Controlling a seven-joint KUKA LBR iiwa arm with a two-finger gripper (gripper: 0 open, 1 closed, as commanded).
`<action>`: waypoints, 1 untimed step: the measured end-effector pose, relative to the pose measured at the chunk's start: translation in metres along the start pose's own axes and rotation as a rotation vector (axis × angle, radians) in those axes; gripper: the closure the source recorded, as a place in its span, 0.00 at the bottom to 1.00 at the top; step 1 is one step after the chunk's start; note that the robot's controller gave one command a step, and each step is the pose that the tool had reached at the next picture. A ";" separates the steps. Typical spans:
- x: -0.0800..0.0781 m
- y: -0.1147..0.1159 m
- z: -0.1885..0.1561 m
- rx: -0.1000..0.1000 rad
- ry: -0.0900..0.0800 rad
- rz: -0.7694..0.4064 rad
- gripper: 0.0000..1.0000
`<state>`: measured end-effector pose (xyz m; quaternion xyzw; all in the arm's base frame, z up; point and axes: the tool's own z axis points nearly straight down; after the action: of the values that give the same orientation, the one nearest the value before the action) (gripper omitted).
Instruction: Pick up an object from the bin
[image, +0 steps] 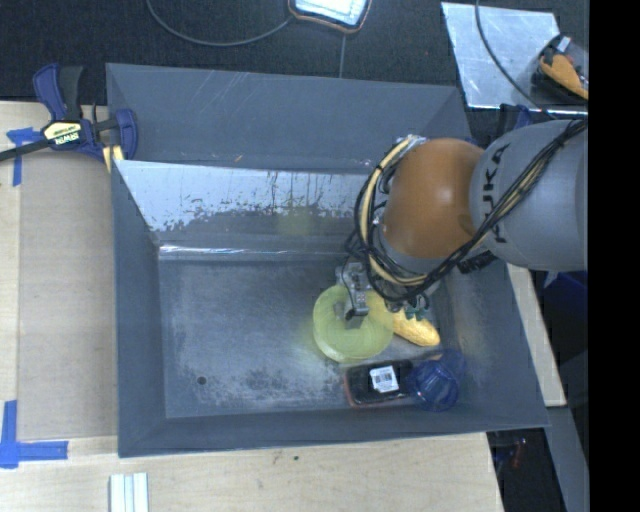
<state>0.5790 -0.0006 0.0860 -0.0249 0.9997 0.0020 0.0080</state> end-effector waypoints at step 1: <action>0.000 0.000 -0.026 0.000 0.001 0.001 1.00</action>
Offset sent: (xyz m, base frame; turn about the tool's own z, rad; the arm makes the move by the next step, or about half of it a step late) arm -0.0006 0.0000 0.0799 0.0006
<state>0.5786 -0.0007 0.1115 -0.0243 0.9997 0.0019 0.0077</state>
